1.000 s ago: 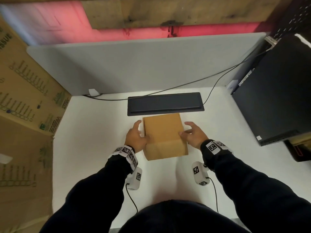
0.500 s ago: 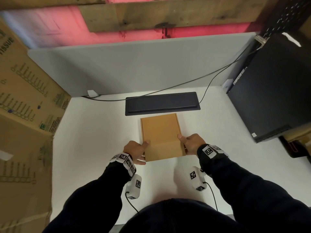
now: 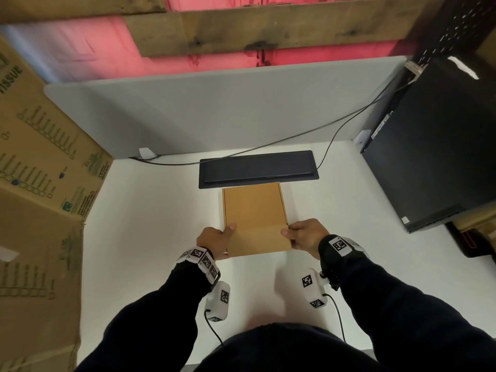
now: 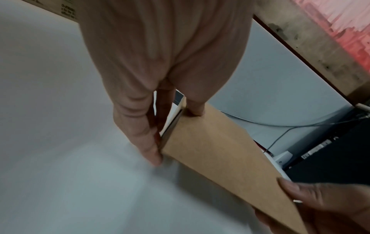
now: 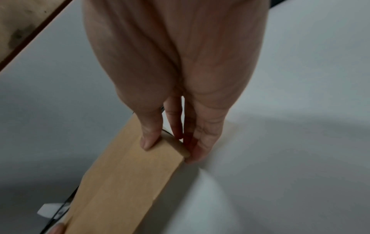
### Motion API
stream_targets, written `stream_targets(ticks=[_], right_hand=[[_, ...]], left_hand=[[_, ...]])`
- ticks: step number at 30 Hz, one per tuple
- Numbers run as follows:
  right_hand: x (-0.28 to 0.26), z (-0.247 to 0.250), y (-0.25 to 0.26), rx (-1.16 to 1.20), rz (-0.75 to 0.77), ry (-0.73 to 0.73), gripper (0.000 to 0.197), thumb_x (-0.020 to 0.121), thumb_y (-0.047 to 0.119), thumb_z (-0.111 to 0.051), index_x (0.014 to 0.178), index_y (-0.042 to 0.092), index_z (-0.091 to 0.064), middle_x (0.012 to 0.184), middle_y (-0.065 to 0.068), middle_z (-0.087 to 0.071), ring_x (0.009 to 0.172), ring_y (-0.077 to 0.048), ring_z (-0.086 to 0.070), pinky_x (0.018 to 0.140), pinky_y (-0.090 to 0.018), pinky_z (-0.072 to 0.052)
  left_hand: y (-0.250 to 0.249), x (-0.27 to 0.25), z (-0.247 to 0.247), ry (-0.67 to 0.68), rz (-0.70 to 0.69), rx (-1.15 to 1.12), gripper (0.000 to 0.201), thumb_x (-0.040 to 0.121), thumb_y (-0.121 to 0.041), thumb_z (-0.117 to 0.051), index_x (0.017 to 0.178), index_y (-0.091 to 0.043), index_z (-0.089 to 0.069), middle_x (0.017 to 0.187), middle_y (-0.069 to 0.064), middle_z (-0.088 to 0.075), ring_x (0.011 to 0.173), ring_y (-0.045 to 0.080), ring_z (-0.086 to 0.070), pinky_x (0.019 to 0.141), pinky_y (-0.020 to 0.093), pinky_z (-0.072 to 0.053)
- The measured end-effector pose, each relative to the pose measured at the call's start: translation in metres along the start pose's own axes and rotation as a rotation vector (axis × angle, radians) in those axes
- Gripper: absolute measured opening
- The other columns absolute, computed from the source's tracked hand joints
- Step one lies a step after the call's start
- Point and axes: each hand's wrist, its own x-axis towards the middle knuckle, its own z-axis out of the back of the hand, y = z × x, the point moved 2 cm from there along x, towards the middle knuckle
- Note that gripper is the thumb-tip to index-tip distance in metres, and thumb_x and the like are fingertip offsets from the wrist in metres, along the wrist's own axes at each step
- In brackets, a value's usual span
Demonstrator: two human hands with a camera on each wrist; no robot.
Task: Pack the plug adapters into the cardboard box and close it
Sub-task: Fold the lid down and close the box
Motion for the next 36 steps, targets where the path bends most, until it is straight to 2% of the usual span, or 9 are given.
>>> stream_targets(ticks=[3, 8, 11, 14, 19, 28, 30, 33, 36], right_hand=[[0.003, 0.002, -0.003, -0.031, 0.034, 0.019, 0.038, 0.083, 0.002, -0.077, 0.119, -0.004, -0.066, 0.115, -0.019, -0.070, 0.100, -0.030, -0.070, 0.082, -0.034, -0.059], [0.007, 0.001, 0.006, -0.126, 0.021, 0.058, 0.049, 0.081, 0.013, -0.079, 0.127, 0.005, -0.061, 0.121, -0.014, -0.069, 0.111, -0.034, -0.066, 0.091, -0.043, -0.057], [0.006, -0.003, 0.016, -0.212, 0.004, 0.062, 0.036, 0.086, 0.015, -0.075, 0.119, 0.003, -0.066, 0.112, -0.013, -0.071, 0.104, -0.032, -0.069, 0.094, -0.045, -0.057], [0.007, -0.004, 0.018, -0.215, -0.044, 0.051, 0.022, 0.091, 0.013, -0.070, 0.110, 0.000, -0.069, 0.106, -0.014, -0.072, 0.093, -0.025, -0.070, 0.084, -0.033, -0.059], [0.009, -0.004, 0.016, -0.151, -0.083, 0.040, 0.017, 0.092, 0.009, -0.069, 0.105, -0.002, -0.070, 0.108, -0.016, -0.073, 0.100, -0.028, -0.071, 0.088, -0.036, -0.059], [0.018, -0.001, 0.016, -0.079, -0.034, 0.044, 0.022, 0.091, 0.003, -0.067, 0.112, -0.005, -0.067, 0.116, -0.020, -0.071, 0.106, -0.033, -0.069, 0.097, -0.043, -0.055], [0.021, 0.000, 0.015, -0.113, 0.006, 0.018, 0.023, 0.089, 0.006, -0.071, 0.110, -0.001, -0.069, 0.115, -0.019, -0.071, 0.105, -0.032, -0.069, 0.097, -0.046, -0.055], [0.020, 0.002, 0.021, -0.466, 0.116, -0.109, 0.025, 0.080, 0.024, -0.079, 0.100, 0.018, -0.068, 0.104, -0.005, -0.073, 0.097, -0.026, -0.068, 0.087, -0.036, -0.055], [0.016, 0.000, 0.034, -0.677, 0.337, -0.207, 0.065, 0.075, 0.022, -0.083, 0.130, 0.029, -0.050, 0.134, -0.006, -0.055, 0.117, -0.027, -0.058, 0.095, -0.037, -0.051]], left_hand=[[0.003, 0.010, 0.002, 0.019, -0.035, -0.048, 0.053, 0.077, -0.053, -0.078, 0.096, -0.003, -0.074, 0.107, 0.014, -0.078, 0.094, 0.034, -0.076, 0.081, 0.051, -0.064], [0.000, 0.024, 0.006, -0.030, -0.070, 0.030, 0.096, 0.044, -0.068, -0.075, 0.125, -0.017, -0.069, 0.108, 0.008, -0.078, 0.089, 0.029, -0.078, 0.090, 0.047, -0.062], [-0.012, 0.022, 0.008, -0.038, -0.089, 0.082, 0.080, 0.058, -0.061, -0.075, 0.123, -0.016, -0.071, 0.113, 0.009, -0.077, 0.088, 0.030, -0.077, 0.084, 0.046, -0.064], [-0.013, 0.023, 0.008, -0.020, -0.052, 0.100, 0.061, 0.077, -0.048, -0.078, 0.126, -0.014, -0.069, 0.121, 0.010, -0.072, 0.103, 0.031, -0.073, 0.076, 0.045, -0.066], [-0.015, 0.025, 0.011, -0.010, -0.032, 0.157, 0.061, 0.076, -0.051, -0.077, 0.127, -0.018, -0.068, 0.124, 0.008, -0.071, 0.107, 0.028, -0.070, 0.062, 0.039, -0.066], [-0.023, 0.029, 0.009, -0.009, -0.048, 0.165, 0.058, 0.081, -0.046, -0.076, 0.129, -0.015, -0.067, 0.127, 0.009, -0.070, 0.109, 0.029, -0.070, 0.062, 0.041, -0.066], [-0.026, 0.026, 0.007, -0.032, -0.066, 0.183, 0.056, 0.084, -0.046, -0.075, 0.129, -0.014, -0.068, 0.125, 0.010, -0.070, 0.107, 0.029, -0.070, 0.067, 0.041, -0.066], [-0.033, 0.020, 0.007, -0.077, -0.212, 0.347, 0.059, 0.091, -0.046, -0.068, 0.137, -0.011, -0.061, 0.129, 0.013, -0.070, 0.115, 0.033, -0.067, 0.096, 0.037, -0.057], [-0.043, 0.012, 0.011, -0.099, -0.558, 0.637, 0.079, 0.093, -0.039, -0.065, 0.159, -0.021, -0.026, 0.154, 0.014, -0.046, 0.140, 0.036, -0.043, 0.113, 0.045, -0.040]])
